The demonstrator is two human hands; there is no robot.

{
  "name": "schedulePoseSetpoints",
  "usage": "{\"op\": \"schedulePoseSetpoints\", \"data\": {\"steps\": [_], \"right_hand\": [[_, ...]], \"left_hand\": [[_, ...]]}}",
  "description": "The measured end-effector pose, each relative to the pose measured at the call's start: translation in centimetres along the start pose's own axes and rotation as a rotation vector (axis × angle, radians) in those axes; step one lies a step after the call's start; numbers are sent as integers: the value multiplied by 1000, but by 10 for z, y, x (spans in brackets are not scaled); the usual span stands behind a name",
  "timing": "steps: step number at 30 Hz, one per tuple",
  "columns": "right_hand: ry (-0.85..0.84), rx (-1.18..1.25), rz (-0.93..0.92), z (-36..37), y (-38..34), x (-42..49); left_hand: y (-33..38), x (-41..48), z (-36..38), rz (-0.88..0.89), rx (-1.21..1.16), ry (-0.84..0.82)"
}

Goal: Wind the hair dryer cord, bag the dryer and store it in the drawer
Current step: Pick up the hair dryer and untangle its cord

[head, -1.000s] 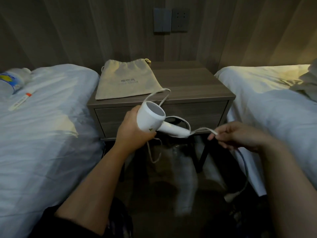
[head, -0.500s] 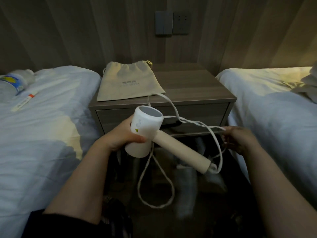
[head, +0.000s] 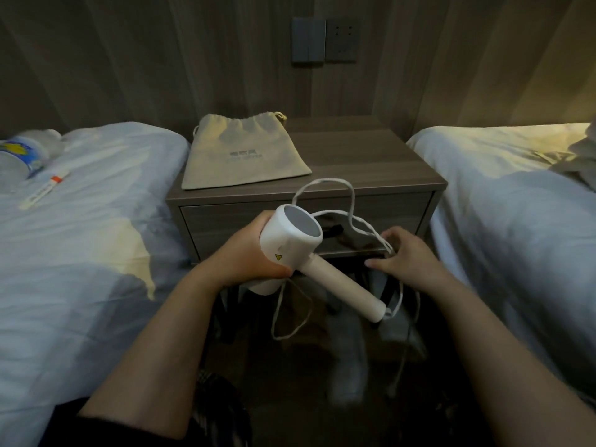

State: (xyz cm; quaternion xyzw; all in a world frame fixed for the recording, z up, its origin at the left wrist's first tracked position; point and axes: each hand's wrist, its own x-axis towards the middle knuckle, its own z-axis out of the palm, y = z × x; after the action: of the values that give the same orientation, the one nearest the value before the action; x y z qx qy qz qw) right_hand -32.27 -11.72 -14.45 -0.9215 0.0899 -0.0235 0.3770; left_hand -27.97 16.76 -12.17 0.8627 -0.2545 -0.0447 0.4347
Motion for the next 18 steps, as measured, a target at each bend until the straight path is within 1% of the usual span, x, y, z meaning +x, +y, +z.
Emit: {"op": "schedulePoseSetpoints", "data": {"steps": [2,3,5,8,11,12,13,16,18], "right_hand": [[209,-155,-84,9,-5,-5],[273,-209,-131,12,-7,-6],[285,-254,-181,14,-6,-6],[290,-230,-182,12,-2,0],[413,-145,-205,6,-4,1],[427,-53,-185,1,-7,-1],[402,87,-150,-2,-10,-1],[229,635,-67,-3,-15,0],[93,999,12,-3,-13,3]], "left_hand": [[0,0,2,18,51,-2],[0,0,3,22,68,0],[0,0,3,31,92,2],[0,-1,3,45,154,-1],[-2,1,7,81,322,-81],[-2,1,9,83,398,-125],[-1,1,13,80,476,-169],[-1,0,25,72,652,-243],[-1,1,31,67,677,-252]]}}
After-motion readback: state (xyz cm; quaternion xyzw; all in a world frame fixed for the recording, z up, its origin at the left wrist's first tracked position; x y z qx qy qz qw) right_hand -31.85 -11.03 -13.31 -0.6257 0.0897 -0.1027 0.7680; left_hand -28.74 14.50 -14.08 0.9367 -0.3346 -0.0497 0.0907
